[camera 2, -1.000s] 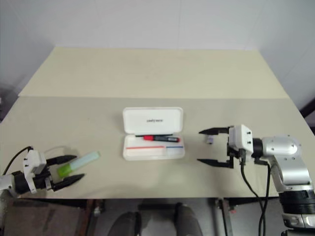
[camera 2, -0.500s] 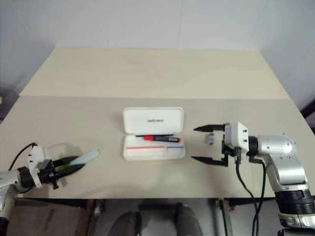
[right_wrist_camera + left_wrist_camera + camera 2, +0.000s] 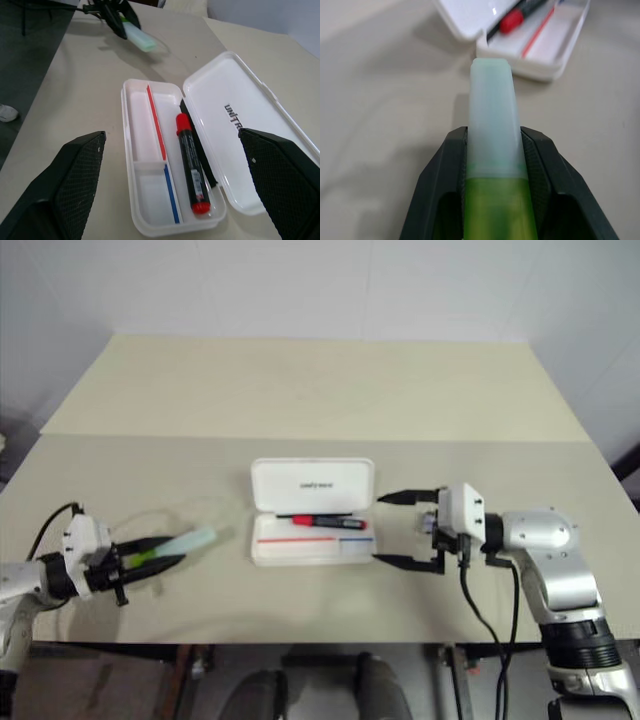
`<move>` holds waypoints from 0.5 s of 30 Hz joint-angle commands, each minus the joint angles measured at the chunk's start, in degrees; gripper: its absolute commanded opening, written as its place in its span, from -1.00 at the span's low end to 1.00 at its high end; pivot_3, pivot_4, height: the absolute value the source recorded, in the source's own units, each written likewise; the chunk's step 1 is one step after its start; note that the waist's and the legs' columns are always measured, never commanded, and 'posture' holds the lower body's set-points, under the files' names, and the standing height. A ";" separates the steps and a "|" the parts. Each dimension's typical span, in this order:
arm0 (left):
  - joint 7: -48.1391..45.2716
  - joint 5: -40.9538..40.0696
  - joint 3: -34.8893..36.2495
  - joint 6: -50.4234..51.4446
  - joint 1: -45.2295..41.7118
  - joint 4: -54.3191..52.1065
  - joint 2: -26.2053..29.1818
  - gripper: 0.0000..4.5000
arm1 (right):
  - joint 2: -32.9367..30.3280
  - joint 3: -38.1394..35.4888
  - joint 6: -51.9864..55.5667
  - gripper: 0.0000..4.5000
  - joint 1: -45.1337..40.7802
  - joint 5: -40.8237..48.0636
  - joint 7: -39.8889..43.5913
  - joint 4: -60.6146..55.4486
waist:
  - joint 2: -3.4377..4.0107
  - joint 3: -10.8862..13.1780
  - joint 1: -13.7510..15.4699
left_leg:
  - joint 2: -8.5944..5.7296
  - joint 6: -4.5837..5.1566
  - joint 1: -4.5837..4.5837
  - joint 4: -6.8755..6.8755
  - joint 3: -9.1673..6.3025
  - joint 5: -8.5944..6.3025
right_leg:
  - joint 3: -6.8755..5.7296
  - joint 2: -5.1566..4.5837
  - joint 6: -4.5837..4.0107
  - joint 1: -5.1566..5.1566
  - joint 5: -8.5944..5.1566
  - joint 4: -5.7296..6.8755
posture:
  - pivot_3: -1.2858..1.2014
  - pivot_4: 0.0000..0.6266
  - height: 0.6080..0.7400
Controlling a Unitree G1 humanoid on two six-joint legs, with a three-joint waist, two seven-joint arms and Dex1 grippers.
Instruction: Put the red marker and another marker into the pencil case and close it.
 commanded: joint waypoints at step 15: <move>1.16 9.49 -22.74 -0.27 -21.72 -0.89 -10.17 -0.49 | -2.29 -4.17 2.54 1.00 7.44 1.16 -6.92 -9.80 | 0.00 0.01 1.63 | -0.03 0.01 -0.06 0.06 -0.01 -0.04 | 0.02 0.12 0.66 -0.01 0.27 0.04 | 0.03 -0.52 1.00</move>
